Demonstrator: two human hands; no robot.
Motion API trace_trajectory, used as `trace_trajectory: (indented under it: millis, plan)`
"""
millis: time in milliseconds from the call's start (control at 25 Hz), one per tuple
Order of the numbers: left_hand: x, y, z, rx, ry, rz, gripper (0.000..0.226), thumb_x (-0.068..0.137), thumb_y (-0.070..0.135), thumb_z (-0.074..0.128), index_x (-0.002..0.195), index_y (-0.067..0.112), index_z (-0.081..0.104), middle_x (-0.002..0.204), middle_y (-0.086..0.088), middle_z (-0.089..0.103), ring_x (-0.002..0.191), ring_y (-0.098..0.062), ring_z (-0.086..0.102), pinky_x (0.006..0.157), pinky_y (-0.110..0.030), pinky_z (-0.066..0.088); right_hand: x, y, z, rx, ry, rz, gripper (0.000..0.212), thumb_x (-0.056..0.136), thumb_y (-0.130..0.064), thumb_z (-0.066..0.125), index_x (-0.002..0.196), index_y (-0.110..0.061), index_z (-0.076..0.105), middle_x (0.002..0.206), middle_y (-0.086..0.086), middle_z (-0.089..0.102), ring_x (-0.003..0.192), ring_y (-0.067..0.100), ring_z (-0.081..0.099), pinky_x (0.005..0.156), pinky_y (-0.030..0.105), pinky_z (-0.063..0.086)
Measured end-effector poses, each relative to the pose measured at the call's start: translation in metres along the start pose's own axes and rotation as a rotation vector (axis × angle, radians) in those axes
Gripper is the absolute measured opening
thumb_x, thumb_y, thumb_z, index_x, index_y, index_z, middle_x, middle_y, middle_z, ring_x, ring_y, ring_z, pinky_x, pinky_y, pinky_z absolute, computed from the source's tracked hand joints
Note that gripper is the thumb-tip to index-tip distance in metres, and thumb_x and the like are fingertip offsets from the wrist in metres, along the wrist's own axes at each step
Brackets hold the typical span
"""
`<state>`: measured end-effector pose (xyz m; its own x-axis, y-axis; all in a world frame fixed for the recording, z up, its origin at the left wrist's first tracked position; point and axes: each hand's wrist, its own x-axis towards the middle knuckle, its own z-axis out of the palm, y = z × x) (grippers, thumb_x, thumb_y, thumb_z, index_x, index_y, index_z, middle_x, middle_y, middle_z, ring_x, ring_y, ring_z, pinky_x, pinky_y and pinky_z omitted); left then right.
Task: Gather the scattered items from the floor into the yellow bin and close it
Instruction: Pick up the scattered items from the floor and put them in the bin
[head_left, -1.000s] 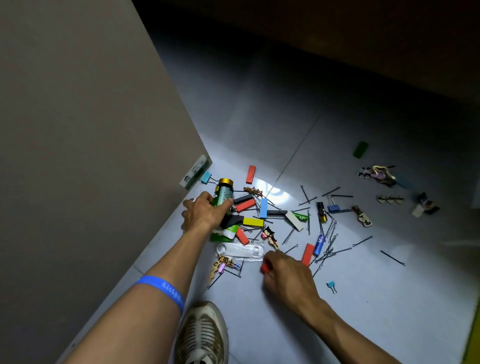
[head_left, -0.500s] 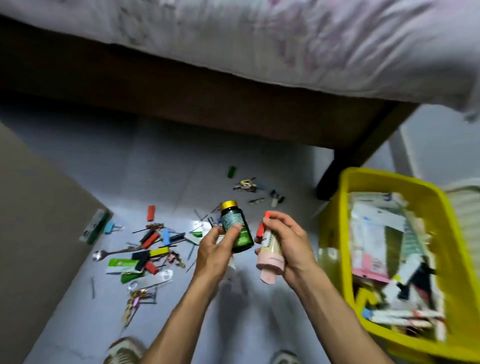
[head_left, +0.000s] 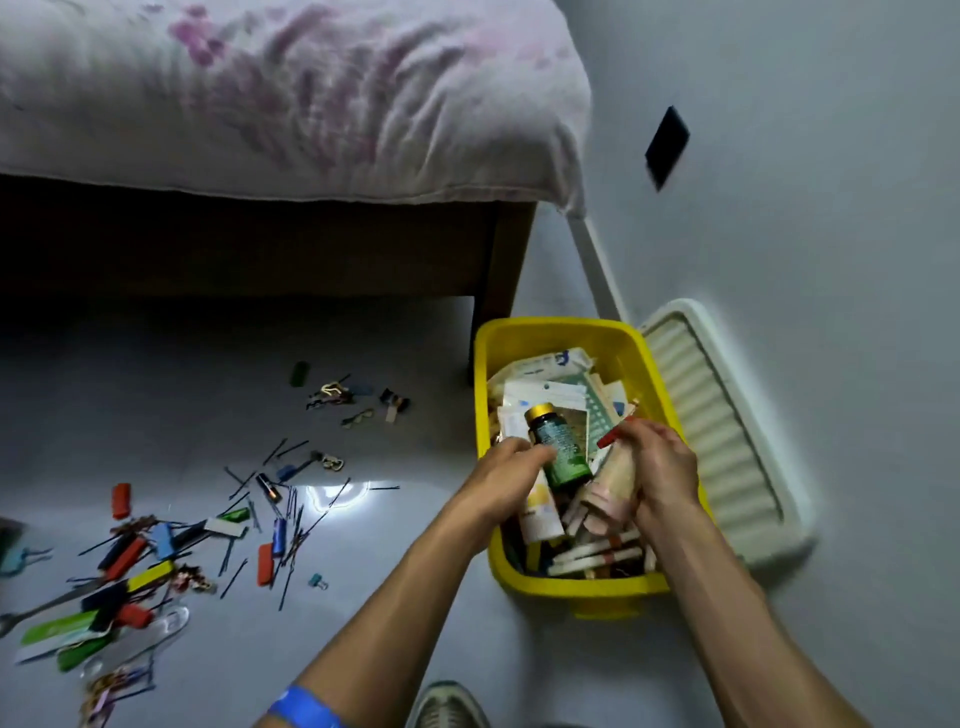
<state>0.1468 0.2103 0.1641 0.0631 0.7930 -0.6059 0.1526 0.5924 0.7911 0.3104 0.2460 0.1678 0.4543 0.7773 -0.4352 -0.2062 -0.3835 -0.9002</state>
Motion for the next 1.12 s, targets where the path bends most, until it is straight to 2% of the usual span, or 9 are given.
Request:
trace_trajectory:
  millis: [160,280,400,560,680,760,840,960,1120]
  plan:
    - [0.003,-0.017,0.007,0.495,0.216,0.364,0.056,0.092,0.024,0.053,0.146,0.028,0.039,0.155,0.003,0.034,0.138,-0.023,0.038,0.11,-0.039,0.039,0.008,0.017,-0.021,-0.313,-0.074,-0.199,0.026,0.085,-0.013,0.068,0.106,-0.027,0.065,0.102,-0.004,0.07,0.091,0.014,0.066,0.067,0.023,0.053]
    - [0.01,-0.018,0.018,0.878,0.098,0.53,0.07,0.089,0.016,0.05,0.152,0.031,0.025,0.164,0.005,0.012,0.149,-0.018,0.011,0.119,-0.044,0.021,0.005,0.039,-0.032,-0.797,-0.307,-0.451,0.046,0.09,-0.011,0.059,0.132,-0.03,0.055,0.13,-0.001,0.06,0.118,0.022,0.056,0.094,0.042,0.051]
    - [0.018,-0.019,0.028,1.159,-0.004,0.454,0.049,0.097,0.029,0.037,0.145,0.025,0.039,0.157,0.0,0.03,0.147,-0.022,0.016,0.12,-0.049,0.009,0.011,0.042,-0.039,-1.17,-0.32,-0.544,0.053,0.094,-0.022,0.053,0.144,-0.03,0.041,0.146,0.004,0.048,0.132,0.026,0.043,0.105,0.043,0.042]
    - [0.018,-0.027,0.019,1.205,0.059,0.477,0.037,0.096,0.036,0.041,0.118,0.015,0.062,0.12,-0.006,0.059,0.118,-0.027,0.051,0.098,-0.039,0.041,0.01,0.05,-0.027,-1.517,-0.416,-0.745,0.062,0.093,-0.049,0.047,0.149,-0.04,0.023,0.164,-0.003,0.006,0.146,0.029,0.021,0.113,0.056,0.023]
    - [0.014,-0.044,0.013,1.354,0.09,0.457,0.044,0.097,0.037,0.042,0.132,0.012,0.055,0.139,-0.004,0.049,0.132,-0.025,0.038,0.116,-0.048,0.021,0.008,0.066,-0.028,-1.594,-0.329,-0.631,0.055,0.092,-0.032,0.054,0.144,-0.037,0.035,0.163,-0.002,-0.006,0.139,0.036,0.032,0.11,0.057,0.03]
    - [0.011,-0.051,0.01,1.301,0.106,0.469,0.046,0.096,0.035,0.047,0.136,0.014,0.051,0.143,-0.004,0.046,0.137,-0.024,0.034,0.118,-0.049,0.015,0.011,0.058,-0.029,-1.534,-0.269,-0.532,0.056,0.091,-0.024,0.056,0.143,-0.035,0.038,0.162,0.001,-0.002,0.129,0.037,0.04,0.102,0.052,0.04]
    - [0.01,-0.053,0.008,1.18,0.166,0.547,0.037,0.095,0.034,0.05,0.127,0.017,0.058,0.133,-0.003,0.052,0.129,-0.024,0.044,0.112,-0.041,0.029,0.014,0.049,-0.027,-1.529,-0.271,-0.495,0.053,0.095,-0.028,0.051,0.145,-0.034,0.035,0.163,0.004,0.003,0.135,0.037,0.033,0.105,0.051,0.038]
    - [0.003,-0.056,0.002,0.925,0.266,0.616,0.038,0.097,0.028,0.051,0.134,0.019,0.055,0.15,-0.004,0.043,0.138,-0.023,0.037,0.115,-0.039,0.031,-0.005,0.047,-0.02,-1.465,-0.261,-0.748,0.054,0.1,-0.035,0.04,0.152,-0.029,0.028,0.163,0.008,0.011,0.148,0.034,0.012,0.116,0.051,0.023]
    - [-0.023,-0.065,-0.038,0.684,0.465,0.5,0.047,0.097,0.03,0.05,0.143,0.023,0.046,0.155,0.0,0.037,0.142,-0.019,0.031,0.115,-0.035,0.028,-0.056,0.044,0.023,-1.27,-0.556,-0.966,0.046,0.099,-0.034,0.046,0.145,-0.026,0.045,0.162,0.003,0.02,0.148,0.026,0.02,0.118,0.043,0.023]
